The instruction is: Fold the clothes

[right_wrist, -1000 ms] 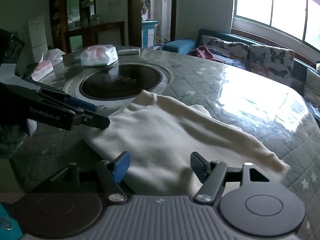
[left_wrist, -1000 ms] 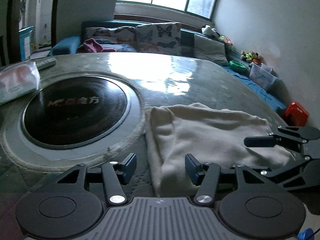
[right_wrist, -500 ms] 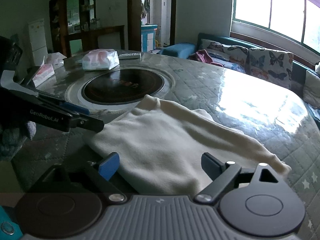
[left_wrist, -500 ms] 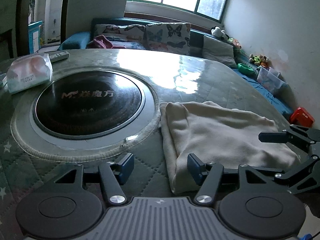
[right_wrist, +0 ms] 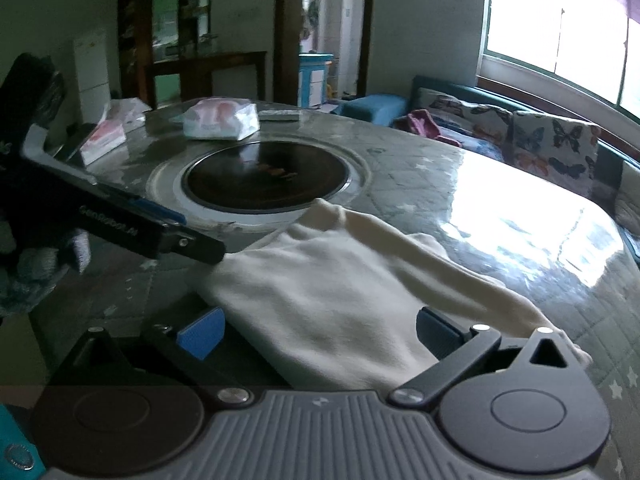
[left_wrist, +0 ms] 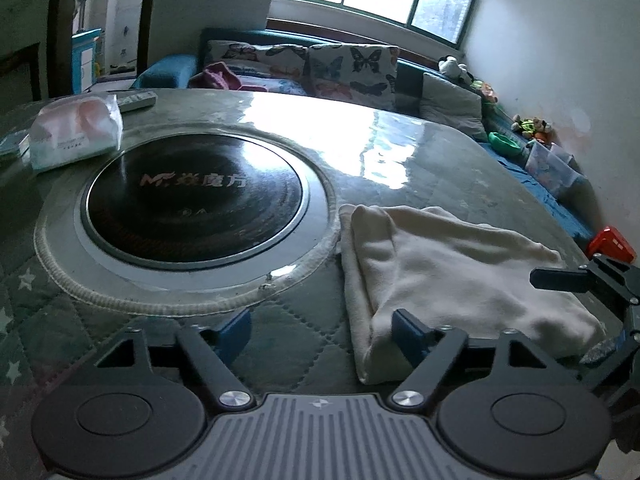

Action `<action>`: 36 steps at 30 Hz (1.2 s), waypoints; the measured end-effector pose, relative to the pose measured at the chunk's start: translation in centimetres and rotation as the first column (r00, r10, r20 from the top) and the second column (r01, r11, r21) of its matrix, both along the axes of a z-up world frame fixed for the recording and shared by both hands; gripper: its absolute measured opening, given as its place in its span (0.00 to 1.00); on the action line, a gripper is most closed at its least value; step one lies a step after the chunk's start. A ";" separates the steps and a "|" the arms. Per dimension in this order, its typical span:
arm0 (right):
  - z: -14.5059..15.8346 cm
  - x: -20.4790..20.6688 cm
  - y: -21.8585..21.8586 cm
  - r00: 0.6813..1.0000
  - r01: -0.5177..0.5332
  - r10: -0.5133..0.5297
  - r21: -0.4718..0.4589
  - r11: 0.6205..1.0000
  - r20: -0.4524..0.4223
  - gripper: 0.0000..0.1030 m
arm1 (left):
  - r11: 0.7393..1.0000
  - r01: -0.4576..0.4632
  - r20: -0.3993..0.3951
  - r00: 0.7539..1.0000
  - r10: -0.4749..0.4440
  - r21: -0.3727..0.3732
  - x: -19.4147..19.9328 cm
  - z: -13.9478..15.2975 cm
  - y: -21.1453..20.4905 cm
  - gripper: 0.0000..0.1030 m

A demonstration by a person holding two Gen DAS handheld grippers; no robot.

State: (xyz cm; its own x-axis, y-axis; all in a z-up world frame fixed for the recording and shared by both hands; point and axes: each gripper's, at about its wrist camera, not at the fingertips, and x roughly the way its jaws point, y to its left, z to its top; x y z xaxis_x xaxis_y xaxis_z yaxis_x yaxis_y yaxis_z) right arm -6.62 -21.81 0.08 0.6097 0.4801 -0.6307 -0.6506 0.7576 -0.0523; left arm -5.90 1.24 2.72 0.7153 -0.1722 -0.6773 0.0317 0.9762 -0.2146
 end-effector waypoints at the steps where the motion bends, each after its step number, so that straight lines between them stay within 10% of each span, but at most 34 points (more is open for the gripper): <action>1: 0.0 -0.1 0.2 1.000 -0.010 0.010 -0.006 1.000 0.002 1.00 | 1.000 -0.005 -0.004 1.000 0.005 -0.001 0.0 0.0 0.1 0.83; 18: 0.0 -1.5 4.1 0.985 -0.163 0.169 -0.113 0.980 0.041 0.99 | 0.997 -0.048 -0.041 0.998 0.051 0.056 0.7 -0.1 0.2 1.00; 36: -0.6 -2.1 6.8 0.965 -0.239 0.255 -0.203 0.950 0.059 0.52 | 0.997 -0.060 -0.037 0.997 0.062 0.057 1.1 0.2 0.4 0.98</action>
State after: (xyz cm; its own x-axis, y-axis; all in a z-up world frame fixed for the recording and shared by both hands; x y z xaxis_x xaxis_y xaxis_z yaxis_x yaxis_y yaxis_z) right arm -8.72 -14.99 -0.57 0.5417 0.4970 -0.6779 -0.8033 0.5436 -0.2433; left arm -4.83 1.66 2.90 0.6965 -0.0900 -0.7119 -0.0354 0.9866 -0.1593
